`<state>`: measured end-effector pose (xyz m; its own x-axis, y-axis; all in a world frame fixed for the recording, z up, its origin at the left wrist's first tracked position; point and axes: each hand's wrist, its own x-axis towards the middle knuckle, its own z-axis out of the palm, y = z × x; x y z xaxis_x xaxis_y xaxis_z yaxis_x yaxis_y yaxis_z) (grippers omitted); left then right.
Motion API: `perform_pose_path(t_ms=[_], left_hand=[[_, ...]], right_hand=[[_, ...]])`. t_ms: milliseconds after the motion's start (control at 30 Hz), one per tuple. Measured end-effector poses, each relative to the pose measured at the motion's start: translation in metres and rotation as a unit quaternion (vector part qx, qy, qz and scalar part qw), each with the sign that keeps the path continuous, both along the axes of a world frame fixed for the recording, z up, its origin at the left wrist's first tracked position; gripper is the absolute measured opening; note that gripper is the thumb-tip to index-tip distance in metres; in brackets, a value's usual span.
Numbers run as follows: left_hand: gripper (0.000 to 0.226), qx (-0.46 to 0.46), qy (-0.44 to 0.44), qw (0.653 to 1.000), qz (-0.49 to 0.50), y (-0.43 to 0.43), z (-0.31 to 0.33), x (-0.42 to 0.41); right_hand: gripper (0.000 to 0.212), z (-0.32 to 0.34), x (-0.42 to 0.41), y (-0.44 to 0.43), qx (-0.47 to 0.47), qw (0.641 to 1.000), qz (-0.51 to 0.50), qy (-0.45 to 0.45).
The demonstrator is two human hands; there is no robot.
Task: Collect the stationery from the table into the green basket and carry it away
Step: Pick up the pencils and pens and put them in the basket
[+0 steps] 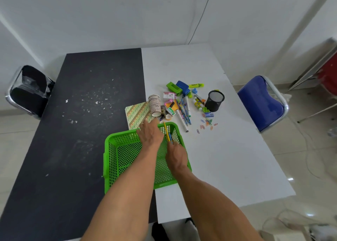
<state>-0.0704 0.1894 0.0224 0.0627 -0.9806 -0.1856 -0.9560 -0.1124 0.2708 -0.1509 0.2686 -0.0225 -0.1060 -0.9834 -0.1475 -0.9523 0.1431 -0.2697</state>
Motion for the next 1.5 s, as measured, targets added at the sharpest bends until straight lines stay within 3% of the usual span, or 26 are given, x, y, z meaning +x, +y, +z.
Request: perform_pose_path(t_ms=[100, 267, 500, 800, 1067, 1233, 1500], left_hand=[[0.038, 0.007, -0.001, 1.0, -0.008, 0.005, -0.01, 0.008], [0.027, 0.027, -0.011, 1.0, -0.007, 0.009, -0.028, 0.014], [0.022, 0.025, -0.002, 1.0, -0.013, 0.006, -0.037, 0.019], [0.039, 0.005, 0.004, 1.0, -0.019, -0.008, -0.026, 0.011], [0.032, -0.027, 0.0, 0.999, -0.038, -0.037, -0.009, -0.024], [0.03, -0.031, 0.01, 0.998, -0.053, -0.052, -0.018, -0.048], [0.028, -0.018, -0.001, 0.997, -0.072, -0.086, -0.054, -0.084]], right_hand=[[0.026, -0.011, 0.003, 0.009, 0.039, 0.997, 0.019, 0.06], [0.027, -0.014, 0.007, 0.01, 0.053, 0.99, 0.045, 0.127], [0.027, -0.015, 0.012, 0.0, 0.086, 0.985, 0.047, 0.142], [0.027, -0.003, 0.008, -0.011, 0.085, 0.993, 0.011, 0.075], [0.024, 0.038, -0.028, -0.071, 0.007, 0.999, -0.043, -0.003], [0.027, 0.02, -0.076, -0.097, 0.027, 0.985, -0.163, -0.056], [0.019, -0.023, -0.13, -0.14, 0.099, 0.971, -0.182, -0.118]])
